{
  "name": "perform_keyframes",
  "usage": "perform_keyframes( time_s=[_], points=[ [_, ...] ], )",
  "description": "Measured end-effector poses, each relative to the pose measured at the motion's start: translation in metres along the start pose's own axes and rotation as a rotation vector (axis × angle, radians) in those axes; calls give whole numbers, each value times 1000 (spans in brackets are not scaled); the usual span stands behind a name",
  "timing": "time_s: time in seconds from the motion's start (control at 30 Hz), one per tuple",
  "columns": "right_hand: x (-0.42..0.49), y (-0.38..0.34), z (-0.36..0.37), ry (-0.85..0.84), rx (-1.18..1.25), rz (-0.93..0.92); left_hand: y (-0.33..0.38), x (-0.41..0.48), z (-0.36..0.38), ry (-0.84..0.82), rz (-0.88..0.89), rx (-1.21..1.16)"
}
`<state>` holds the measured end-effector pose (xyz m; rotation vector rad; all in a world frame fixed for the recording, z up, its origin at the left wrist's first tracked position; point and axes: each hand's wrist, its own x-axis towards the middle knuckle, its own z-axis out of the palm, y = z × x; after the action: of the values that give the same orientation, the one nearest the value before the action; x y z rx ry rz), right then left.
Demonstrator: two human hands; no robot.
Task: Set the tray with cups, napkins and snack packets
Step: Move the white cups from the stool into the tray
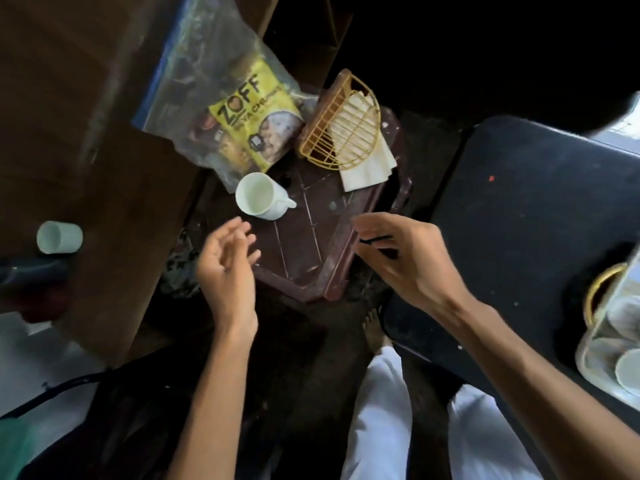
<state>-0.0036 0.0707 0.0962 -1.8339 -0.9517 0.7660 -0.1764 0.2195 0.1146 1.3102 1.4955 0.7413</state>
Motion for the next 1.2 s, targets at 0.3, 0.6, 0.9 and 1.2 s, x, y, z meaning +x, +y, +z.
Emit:
perform_keyframes(
  time_s=[0.3, 0.6, 0.9, 1.2],
  points=[
    [80, -18, 98, 94, -5, 36, -32, 79, -3, 13, -25, 43],
    [100, -1, 119, 59, 68, 141, -41, 88, 12, -17, -80, -17],
    [88, 5, 106, 104, 124, 146, -33, 70, 21, -38, -116, -102],
    [19, 21, 32, 173, 107, 92, -23, -3, 45, -192, -99, -100]
  ],
)
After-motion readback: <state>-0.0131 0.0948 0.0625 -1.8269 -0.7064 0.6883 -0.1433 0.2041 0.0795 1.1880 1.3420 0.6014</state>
